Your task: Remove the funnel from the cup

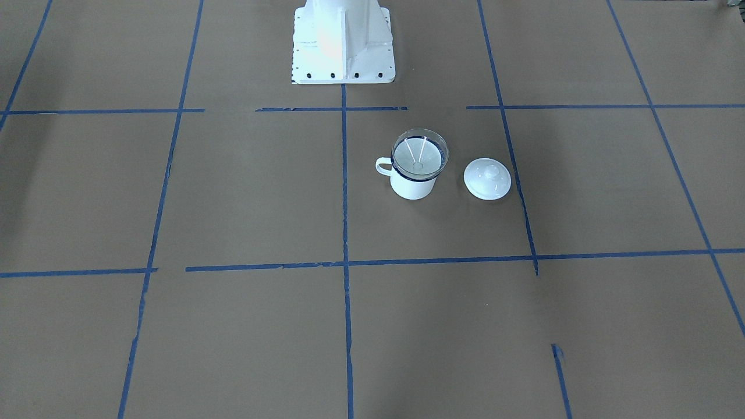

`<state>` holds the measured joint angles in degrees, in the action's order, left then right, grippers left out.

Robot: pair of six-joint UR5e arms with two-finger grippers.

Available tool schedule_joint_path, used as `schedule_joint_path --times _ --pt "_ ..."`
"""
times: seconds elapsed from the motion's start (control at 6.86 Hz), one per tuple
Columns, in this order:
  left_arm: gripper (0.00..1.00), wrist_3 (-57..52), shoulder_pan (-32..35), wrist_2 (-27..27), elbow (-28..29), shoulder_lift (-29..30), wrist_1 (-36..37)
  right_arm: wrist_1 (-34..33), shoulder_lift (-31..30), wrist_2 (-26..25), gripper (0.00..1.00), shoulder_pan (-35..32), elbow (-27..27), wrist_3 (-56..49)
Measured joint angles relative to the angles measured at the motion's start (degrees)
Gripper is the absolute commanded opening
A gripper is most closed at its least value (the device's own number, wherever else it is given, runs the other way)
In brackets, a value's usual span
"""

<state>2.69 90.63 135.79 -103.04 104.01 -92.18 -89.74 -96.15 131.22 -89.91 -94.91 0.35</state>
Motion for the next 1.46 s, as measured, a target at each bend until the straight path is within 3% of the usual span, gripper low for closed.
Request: schedule_joint_path --times 0.29,0.58,1.02,1.31,1.46 --pt "1.00 14.1 -7.4 4.3 -2.9 1.5 -5.8 0.0 0.0 0.0 1.00 0.0 0.0 0.0" --pt "1.00 37.8 -19.9 3.6 -4.5 6.8 -7.0 0.0 0.0 0.0 1.00 0.0 0.0 0.0" --pt "1.00 65.9 -39.4 -9.2 -3.4 19.6 -1.1 0.0 0.0 0.0 1.00 0.0 0.0 0.0" --pt "1.00 75.0 -49.7 -18.0 -0.6 27.9 8.9 0.0 0.0 0.0 1.00 0.0 0.0 0.0" --pt "1.00 77.8 -53.4 -21.2 2.0 29.9 10.6 0.0 0.0 0.0 1.00 0.0 0.0 0.0"
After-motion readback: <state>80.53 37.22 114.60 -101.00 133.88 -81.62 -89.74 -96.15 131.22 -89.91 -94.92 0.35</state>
